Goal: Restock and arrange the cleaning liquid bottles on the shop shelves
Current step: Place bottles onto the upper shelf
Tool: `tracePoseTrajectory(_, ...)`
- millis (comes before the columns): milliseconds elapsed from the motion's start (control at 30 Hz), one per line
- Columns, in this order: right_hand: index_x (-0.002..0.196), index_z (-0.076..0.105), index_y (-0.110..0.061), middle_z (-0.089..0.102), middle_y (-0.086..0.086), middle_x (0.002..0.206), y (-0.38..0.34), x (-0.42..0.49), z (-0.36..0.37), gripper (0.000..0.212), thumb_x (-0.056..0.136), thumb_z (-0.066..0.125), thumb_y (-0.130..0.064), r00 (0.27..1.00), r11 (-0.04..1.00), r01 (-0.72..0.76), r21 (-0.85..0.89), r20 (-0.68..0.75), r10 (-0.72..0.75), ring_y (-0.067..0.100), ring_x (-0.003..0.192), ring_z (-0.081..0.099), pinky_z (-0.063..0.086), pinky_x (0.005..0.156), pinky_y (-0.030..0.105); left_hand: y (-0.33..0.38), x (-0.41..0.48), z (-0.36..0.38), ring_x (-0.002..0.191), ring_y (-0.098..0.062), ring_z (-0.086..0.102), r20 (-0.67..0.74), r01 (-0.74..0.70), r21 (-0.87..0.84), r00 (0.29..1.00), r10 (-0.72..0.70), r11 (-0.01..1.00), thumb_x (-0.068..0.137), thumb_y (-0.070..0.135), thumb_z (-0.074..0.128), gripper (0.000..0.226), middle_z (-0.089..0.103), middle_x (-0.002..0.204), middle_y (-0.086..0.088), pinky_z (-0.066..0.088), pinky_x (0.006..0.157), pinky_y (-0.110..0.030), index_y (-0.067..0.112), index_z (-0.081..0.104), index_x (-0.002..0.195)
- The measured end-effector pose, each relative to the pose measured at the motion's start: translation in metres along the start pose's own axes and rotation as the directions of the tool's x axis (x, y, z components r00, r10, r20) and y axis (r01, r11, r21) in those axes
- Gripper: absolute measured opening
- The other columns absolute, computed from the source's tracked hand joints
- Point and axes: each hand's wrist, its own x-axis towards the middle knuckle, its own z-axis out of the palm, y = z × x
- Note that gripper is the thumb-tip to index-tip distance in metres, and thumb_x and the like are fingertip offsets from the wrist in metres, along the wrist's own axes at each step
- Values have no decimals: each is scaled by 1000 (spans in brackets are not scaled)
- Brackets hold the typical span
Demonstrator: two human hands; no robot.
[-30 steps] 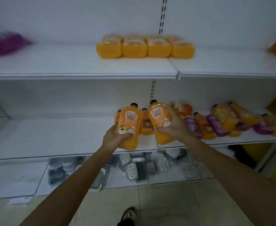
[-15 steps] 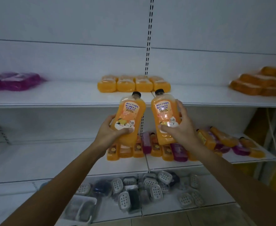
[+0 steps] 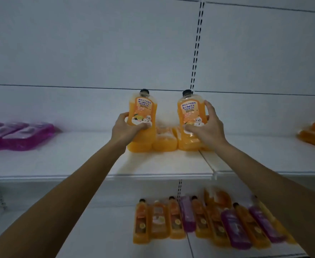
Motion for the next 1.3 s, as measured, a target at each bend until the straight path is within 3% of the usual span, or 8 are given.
tracePoseTrajectory(167, 148, 22, -25, 45, 3, 140, 1, 50, 44, 95, 73, 79, -32, 993, 995, -96, -23, 61, 98, 21, 125, 45, 39, 90, 28, -14, 52, 10, 120, -30, 51, 6, 93, 15, 996, -93, 996, 72, 40, 76, 79, 50, 136, -9, 45, 100, -44, 15, 38, 137)
tracePoseTrajectory(300, 146, 29, -21, 42, 3, 144, 11, 73, 74, 86, 76, 75, -38, 970, 972, -235, 13, 65, 234, 24, 129, 41, 34, 90, 29, -25, 77, 21, 119, -32, 50, 33, 210, 27, 977, -211, 977, 82, 45, 65, 68, 49, 134, -13, 42, 93, -41, 7, 40, 134)
tracePoseTrajectory(433, 138, 38, -21, 47, 5, 137, 21, 87, 80, 69, 80, 67, -45, 938, 954, -284, -98, 178, 298, 21, 109, 48, 38, 84, 31, -25, 82, 30, 119, -34, 47, 116, 136, 304, 977, -178, 943, 90, 50, 49, 64, 46, 136, -17, 39, 89, -38, 3, 40, 134)
tracePoseTrajectory(600, 135, 43, -15, 53, 8, 129, 29, 99, 67, 71, 79, 65, -52, 860, 894, -346, -286, 285, 424, 28, 109, 54, 47, 89, 38, -22, 76, 45, 123, -34, 45, 197, 67, 452, 965, -173, 889, 93, 53, 39, 65, 43, 139, -17, 37, 96, -40, 5, 39, 137)
tracePoseTrajectory(733, 135, 42, -14, 53, 8, 128, 29, 97, 65, 76, 77, 63, -58, 845, 892, -363, -270, 308, 437, 29, 111, 55, 47, 93, 41, -25, 68, 42, 123, -34, 45, 123, 5, 503, 989, -78, 864, 92, 55, 39, 66, 44, 139, -16, 38, 98, -43, 6, 39, 137)
tracePoseTrajectory(867, 139, 43, -18, 52, 5, 136, 30, 87, 56, 85, 72, 54, -70, 899, 921, -386, -56, 203, 389, 26, 117, 53, 45, 99, 44, -18, 47, 34, 132, -28, 37, 119, -207, 531, 978, 170, 821, 93, 46, 45, 59, 39, 145, -11, 34, 104, -42, 11, 36, 141)
tracePoseTrajectory(1000, 142, 41, -14, 46, 5, 143, 27, 65, 32, 62, 91, 51, -47, 951, 954, -299, -8, 79, 299, 23, 129, 44, 34, 97, 26, -9, 16, 27, 132, -25, 33, 160, -371, 552, 926, 342, 747, 89, 42, 51, 57, 42, 144, -7, 30, 107, -39, 13, 42, 137)
tracePoseTrajectory(1300, 144, 38, -13, 48, 8, 139, 45, -37, -68, 57, 92, 56, -25, 981, 961, -190, -199, -16, 191, 22, 125, 47, 38, 100, 30, -5, -100, 83, 134, -25, 31, 305, -507, 441, 861, 407, 741, 91, 27, 55, 45, 43, 142, -10, 25, 108, -35, 11, 50, 132)
